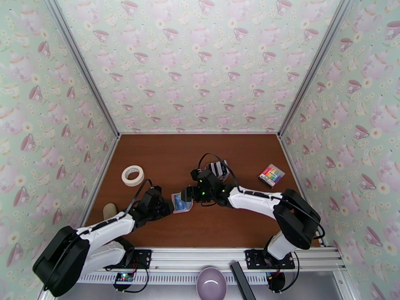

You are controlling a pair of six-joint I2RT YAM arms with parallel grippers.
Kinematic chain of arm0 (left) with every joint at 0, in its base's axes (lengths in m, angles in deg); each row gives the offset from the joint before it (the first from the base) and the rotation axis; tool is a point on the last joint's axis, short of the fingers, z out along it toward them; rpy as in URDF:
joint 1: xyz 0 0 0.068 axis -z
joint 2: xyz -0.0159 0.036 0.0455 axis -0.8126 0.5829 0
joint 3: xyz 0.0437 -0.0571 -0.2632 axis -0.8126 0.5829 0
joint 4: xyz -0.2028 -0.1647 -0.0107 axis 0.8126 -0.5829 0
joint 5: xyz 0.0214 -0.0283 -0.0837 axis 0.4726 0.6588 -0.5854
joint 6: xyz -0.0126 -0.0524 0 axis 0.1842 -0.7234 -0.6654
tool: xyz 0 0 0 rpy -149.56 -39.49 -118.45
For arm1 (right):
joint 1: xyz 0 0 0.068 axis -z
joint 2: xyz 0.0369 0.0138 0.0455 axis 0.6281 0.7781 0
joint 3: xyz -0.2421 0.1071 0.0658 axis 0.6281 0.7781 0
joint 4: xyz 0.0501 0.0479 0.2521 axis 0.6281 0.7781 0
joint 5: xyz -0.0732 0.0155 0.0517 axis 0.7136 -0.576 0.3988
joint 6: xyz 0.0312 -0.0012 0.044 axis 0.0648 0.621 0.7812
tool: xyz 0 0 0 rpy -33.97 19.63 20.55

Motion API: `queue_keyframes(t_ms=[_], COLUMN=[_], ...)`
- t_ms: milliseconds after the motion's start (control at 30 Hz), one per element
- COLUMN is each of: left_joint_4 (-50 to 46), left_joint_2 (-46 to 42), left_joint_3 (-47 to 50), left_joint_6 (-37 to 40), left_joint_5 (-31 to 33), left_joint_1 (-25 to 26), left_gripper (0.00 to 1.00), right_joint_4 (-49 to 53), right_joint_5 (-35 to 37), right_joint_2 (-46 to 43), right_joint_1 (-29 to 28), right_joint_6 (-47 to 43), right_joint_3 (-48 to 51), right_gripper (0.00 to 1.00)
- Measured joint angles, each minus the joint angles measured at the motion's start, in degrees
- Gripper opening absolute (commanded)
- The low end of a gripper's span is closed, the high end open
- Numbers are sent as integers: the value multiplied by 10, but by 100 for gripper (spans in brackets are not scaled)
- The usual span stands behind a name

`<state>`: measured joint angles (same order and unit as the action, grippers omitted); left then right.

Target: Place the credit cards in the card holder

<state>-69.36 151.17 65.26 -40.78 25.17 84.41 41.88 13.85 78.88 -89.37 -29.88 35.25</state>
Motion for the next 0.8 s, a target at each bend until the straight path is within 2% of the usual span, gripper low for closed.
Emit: queue_keyframes(t_ms=[200, 300, 500, 700, 800], left_joint_4=[-3, -7, -2, -26, -42], left_joint_2=[-9, -9, -28, -148, -191], left_joint_3=[5, 6, 19, 41, 43], left_joint_6=[6, 9, 10, 0, 0], left_joint_5=[0, 0, -4, -1, 0], left_joint_1=[-3, -5, -10, -16, -32], left_gripper=[25, 24, 29, 45, 46], right_joint_4=[-14, -19, -23, -30, -38], right_joint_5=[-10, -12, -18, -24, -26], right_joint_2=[31, 46, 66, 90, 103], right_joint_1=[-14, -21, -31, -40, -40], right_joint_6=[7, 9, 14, 21, 26], right_joint_3=[-25, -39, -54, -72, -74], right_gripper=[74, 74, 74, 74, 74])
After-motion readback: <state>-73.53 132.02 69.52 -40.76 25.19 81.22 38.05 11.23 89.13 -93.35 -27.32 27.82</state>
